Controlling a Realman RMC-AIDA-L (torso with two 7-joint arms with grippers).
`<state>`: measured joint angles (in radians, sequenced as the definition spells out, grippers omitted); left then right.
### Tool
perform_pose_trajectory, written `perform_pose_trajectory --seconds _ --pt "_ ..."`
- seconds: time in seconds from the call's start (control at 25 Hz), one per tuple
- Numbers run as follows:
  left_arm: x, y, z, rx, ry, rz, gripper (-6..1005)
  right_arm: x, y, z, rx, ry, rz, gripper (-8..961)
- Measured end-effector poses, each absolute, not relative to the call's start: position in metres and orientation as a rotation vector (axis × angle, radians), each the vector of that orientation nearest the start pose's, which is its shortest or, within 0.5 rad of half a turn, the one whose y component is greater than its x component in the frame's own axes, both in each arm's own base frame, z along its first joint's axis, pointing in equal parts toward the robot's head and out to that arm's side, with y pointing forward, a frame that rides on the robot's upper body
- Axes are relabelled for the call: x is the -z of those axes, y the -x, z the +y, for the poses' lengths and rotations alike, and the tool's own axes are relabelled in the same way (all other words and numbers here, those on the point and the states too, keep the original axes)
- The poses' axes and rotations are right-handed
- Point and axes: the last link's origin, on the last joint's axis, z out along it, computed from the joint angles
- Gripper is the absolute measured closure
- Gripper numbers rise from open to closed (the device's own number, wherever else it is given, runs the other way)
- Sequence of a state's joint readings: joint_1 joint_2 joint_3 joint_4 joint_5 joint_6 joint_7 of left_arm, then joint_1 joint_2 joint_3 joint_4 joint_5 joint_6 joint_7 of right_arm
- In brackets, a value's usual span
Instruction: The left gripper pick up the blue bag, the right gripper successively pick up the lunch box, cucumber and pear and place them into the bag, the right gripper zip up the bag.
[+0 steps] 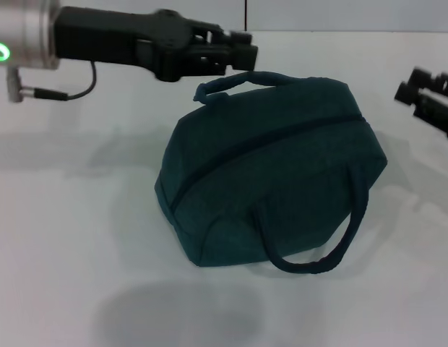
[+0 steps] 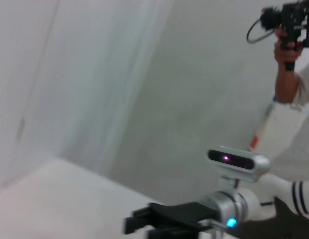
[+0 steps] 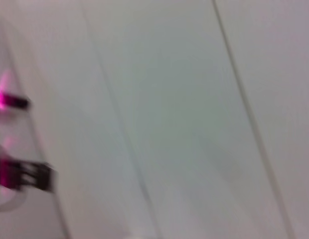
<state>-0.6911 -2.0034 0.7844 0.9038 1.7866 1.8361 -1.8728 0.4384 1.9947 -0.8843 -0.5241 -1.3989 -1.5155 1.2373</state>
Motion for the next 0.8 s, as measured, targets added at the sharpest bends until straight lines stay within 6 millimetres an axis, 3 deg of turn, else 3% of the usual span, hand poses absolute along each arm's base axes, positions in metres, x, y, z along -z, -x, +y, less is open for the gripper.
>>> perform_pose_trajectory --seconds 0.24,0.32,0.44,0.52,0.64,0.8 --pt "-0.061 0.182 0.334 1.064 2.847 -0.404 647 -0.059 -0.222 0.337 -1.226 2.561 0.494 447" --pt "-0.058 0.190 0.326 1.112 2.792 -0.337 506 -0.060 -0.210 0.337 -1.216 2.643 0.484 434" --pt "-0.054 0.202 0.315 1.163 2.726 -0.302 419 -0.055 -0.190 0.336 -1.185 2.785 0.455 415" --pt "-0.051 0.206 0.312 1.181 2.709 -0.303 360 -0.050 -0.179 0.334 -1.172 2.872 0.426 190" --pt "-0.037 0.218 0.305 1.252 2.661 -0.319 271 -0.044 -0.165 0.332 -1.134 2.991 0.368 149" --pt "-0.031 0.219 0.303 1.247 2.680 -0.334 148 -0.035 -0.159 0.332 -1.059 3.076 0.333 109"
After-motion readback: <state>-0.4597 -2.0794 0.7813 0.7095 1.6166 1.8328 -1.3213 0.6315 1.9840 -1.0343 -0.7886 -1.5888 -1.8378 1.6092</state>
